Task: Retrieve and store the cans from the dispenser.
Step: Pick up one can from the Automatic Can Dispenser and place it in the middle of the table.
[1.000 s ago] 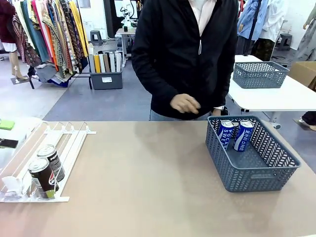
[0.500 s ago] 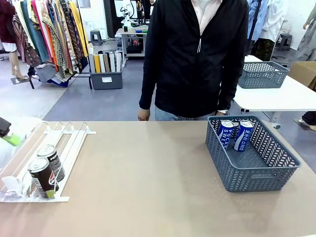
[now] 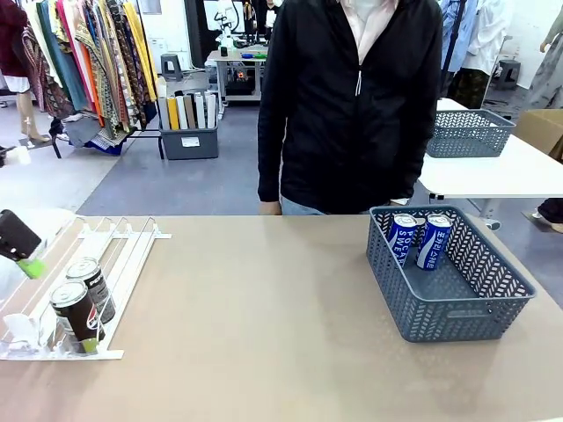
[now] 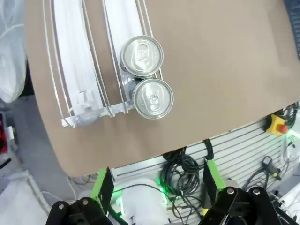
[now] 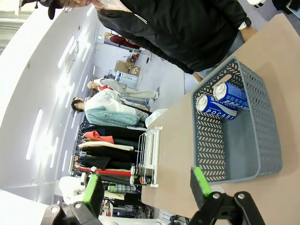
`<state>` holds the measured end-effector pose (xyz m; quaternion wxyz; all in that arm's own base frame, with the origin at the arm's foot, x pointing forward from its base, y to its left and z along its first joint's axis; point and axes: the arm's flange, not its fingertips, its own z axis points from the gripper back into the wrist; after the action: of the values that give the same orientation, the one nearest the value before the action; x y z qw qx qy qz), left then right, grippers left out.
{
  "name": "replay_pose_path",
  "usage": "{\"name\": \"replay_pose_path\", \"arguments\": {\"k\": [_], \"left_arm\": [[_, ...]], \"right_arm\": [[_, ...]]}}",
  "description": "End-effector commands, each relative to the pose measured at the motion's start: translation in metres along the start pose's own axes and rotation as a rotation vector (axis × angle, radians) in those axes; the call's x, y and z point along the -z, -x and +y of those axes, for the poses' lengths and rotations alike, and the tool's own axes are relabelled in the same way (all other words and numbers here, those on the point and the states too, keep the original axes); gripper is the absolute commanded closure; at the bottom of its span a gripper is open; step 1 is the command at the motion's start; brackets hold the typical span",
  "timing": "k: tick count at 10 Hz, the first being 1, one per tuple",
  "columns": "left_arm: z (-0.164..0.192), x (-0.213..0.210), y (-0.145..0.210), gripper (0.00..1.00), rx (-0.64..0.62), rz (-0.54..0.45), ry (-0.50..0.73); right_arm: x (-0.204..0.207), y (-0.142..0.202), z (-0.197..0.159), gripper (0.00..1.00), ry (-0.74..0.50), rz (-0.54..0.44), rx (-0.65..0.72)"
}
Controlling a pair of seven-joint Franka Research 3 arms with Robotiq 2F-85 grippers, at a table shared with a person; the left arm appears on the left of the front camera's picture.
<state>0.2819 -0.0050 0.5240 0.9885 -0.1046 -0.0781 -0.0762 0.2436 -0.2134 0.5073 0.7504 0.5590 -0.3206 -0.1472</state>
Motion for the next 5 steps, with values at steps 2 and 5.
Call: {"name": "replay_pose_path", "arguments": {"k": [2,5], "left_arm": [[0.008,0.000,0.000,0.00,-0.012,-0.015,0.005],[-0.016,0.019,-0.012,0.00,0.013,-0.028,-0.031]], "right_arm": [[0.002,-0.001,0.001,0.00,-0.025,-0.015,-0.021],[0.002,-0.001,0.001,0.00,-0.025,-0.015,-0.021]]}}
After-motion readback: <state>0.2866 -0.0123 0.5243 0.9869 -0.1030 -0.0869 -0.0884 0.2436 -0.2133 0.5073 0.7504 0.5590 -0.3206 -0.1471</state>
